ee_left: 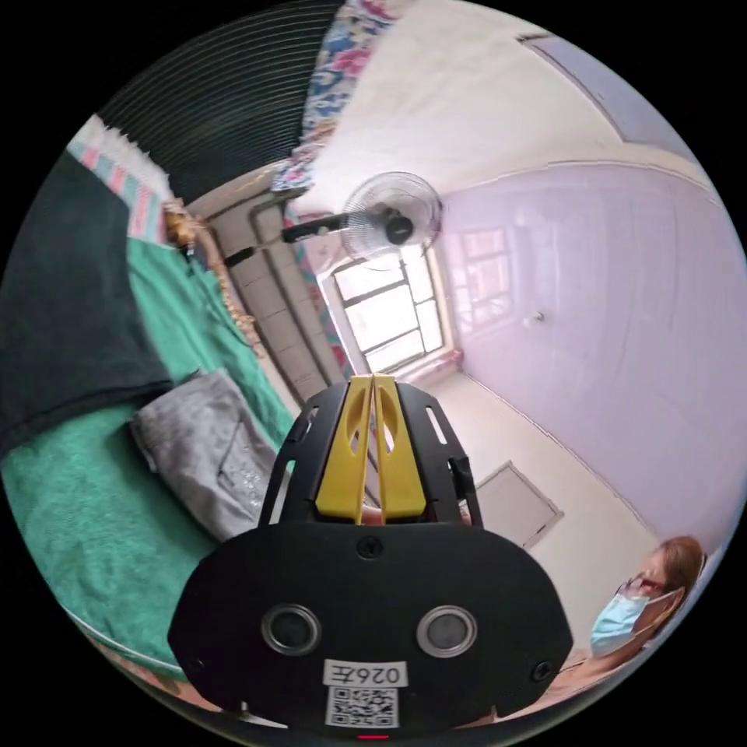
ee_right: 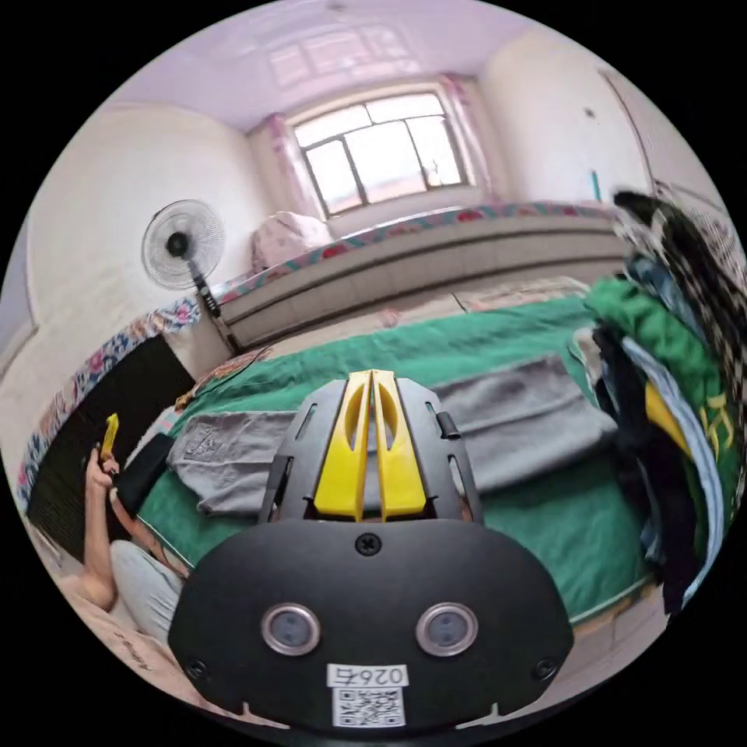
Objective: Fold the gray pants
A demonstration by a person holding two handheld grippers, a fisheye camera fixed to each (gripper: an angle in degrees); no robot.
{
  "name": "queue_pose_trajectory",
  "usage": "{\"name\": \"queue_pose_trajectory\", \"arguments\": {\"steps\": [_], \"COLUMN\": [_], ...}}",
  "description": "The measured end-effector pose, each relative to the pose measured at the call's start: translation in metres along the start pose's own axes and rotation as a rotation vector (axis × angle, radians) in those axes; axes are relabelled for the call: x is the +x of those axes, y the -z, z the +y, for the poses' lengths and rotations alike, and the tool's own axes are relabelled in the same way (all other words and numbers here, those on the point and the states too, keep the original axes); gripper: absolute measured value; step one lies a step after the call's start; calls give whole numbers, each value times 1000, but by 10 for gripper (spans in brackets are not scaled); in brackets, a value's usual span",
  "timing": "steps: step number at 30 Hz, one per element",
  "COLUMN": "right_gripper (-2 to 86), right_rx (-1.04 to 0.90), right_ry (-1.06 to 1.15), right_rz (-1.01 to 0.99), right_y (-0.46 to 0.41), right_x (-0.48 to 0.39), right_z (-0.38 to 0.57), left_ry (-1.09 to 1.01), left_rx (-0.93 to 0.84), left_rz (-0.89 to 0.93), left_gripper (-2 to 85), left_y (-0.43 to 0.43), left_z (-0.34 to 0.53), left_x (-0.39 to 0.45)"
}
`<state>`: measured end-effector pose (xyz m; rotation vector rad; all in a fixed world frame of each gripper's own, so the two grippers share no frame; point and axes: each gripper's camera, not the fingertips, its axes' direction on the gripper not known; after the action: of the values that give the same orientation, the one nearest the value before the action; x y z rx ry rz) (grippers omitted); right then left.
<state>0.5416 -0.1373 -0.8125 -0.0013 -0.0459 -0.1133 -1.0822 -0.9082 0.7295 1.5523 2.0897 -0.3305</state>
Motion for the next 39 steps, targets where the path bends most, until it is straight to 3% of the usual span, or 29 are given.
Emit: {"name": "queue_pose_trajectory", "arguments": {"steps": [3,8,12,16,26,31,34,39], "right_gripper": [-9,-5,21,79,114,111,29,-9], "right_rx": [-22,-17,-108,-129,-96,-76,-92,-38], "right_ry": [-226,-546,-727,-865,-770,-754,-755,-715], "right_rz": [70,224,142,143,128,109,101,-46], "right_y": [7,-1,-40,-82,-167,-211,-233,-247], "right_x": [49,107,137,154,122,111,109,98], "right_z": [68,189,240,283,335,339,338,330], "left_ry": [-169,-554,-641,-638,-512,-477,-500,-334], "left_rx": [-42,-360,-501,-791,-1287,-1445,-1505,-1522], "left_rz": [38,157,295,297,105,-18,-82,11], "left_gripper": [-10,-6,20,71,116,136,127,177], "left_y": [-69,-265,-400,-569,-899,-995,-1032,-1074], "left_z": [-2,38,87,157,292,322,320,267], "left_x": [83,248,332,402,459,468,476,500]}}
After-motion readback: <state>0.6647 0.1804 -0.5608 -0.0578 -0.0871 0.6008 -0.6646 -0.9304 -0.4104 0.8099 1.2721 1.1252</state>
